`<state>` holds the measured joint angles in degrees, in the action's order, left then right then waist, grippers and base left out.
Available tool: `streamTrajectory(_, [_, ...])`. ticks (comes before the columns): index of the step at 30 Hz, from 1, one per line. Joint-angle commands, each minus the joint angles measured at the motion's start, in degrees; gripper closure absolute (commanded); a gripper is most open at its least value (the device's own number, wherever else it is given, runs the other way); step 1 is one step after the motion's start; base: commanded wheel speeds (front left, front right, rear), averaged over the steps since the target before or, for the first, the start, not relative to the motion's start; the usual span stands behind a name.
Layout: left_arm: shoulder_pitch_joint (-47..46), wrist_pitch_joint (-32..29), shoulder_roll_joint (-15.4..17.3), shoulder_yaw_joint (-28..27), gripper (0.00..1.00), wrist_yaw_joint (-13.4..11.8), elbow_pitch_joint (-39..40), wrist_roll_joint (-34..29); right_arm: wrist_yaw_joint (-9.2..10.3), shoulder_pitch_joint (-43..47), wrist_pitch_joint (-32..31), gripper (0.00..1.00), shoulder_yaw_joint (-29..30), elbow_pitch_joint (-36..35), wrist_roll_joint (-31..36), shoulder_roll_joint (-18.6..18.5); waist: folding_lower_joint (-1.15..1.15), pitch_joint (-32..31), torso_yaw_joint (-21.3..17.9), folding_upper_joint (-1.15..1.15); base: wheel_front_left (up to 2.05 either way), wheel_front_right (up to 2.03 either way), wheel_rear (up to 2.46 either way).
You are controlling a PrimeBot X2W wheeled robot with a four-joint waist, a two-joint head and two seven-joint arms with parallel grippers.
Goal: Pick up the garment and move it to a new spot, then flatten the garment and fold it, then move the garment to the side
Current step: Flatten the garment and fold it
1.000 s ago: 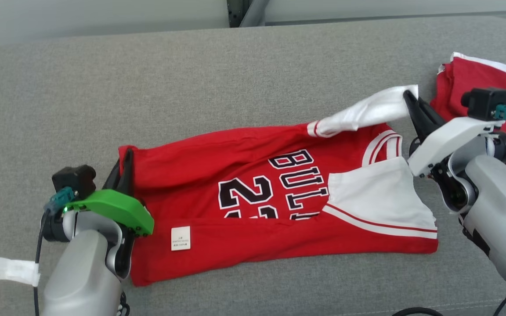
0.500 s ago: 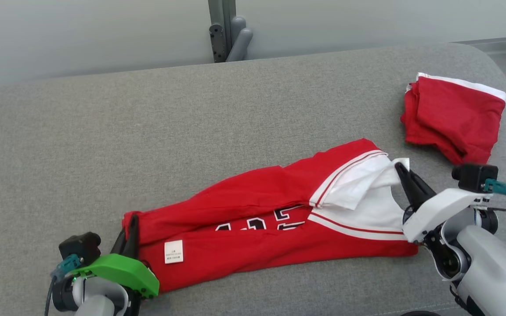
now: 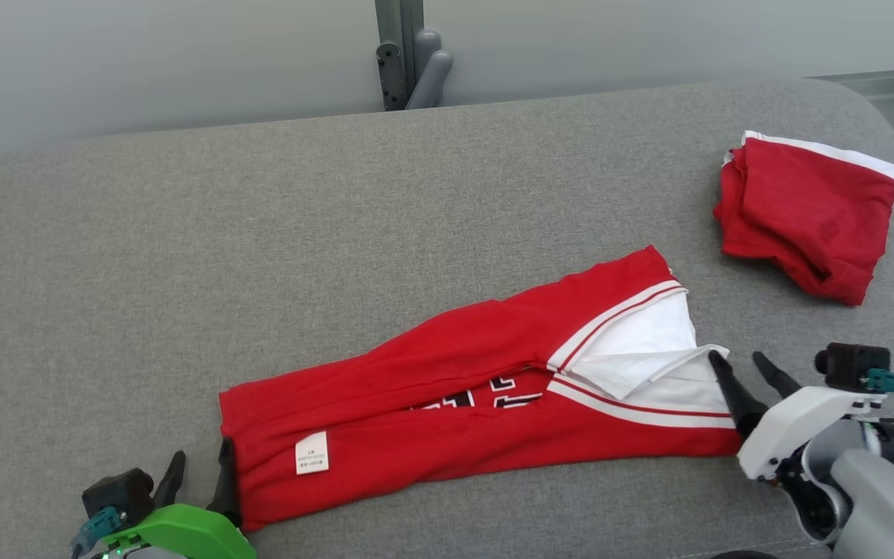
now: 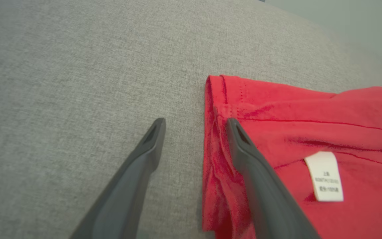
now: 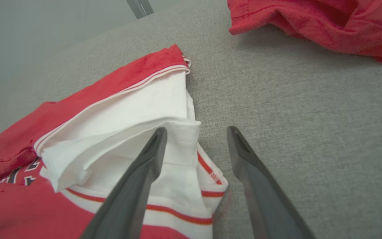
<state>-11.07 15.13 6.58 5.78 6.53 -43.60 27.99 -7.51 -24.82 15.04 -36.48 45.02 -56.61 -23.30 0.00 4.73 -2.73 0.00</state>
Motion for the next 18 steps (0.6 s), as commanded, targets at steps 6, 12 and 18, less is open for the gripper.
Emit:
streamTrajectory(6, [4.04, -0.05, -1.20, -5.62, 0.00, -0.70, 6.20, -6.11, 0.03, 0.98, 0.12, 0.00, 6.90, -0.87, 4.57, -1.36, 0.00, 0.13, 0.82, 0.00, 0.00, 0.00, 0.00])
streamTrajectory(12, [3.02, -0.04, -3.02, -6.92, 0.00, 0.04, 10.66, -10.09, 0.04, -2.33, 0.13, 0.00, 9.61, -1.22, 9.91, 0.81, 0.00, 2.14, 2.66, 0.00, 0.00, 0.00, 0.00])
streamTrajectory(18, [1.35, -0.04, -3.50, -6.22, 0.00, 0.51, 11.32, -11.33, 0.04, -6.04, 0.04, 0.00, 9.12, 2.56, 11.17, 2.19, 0.00, 3.44, 4.47, 0.00, 0.00, 0.00, 0.00])
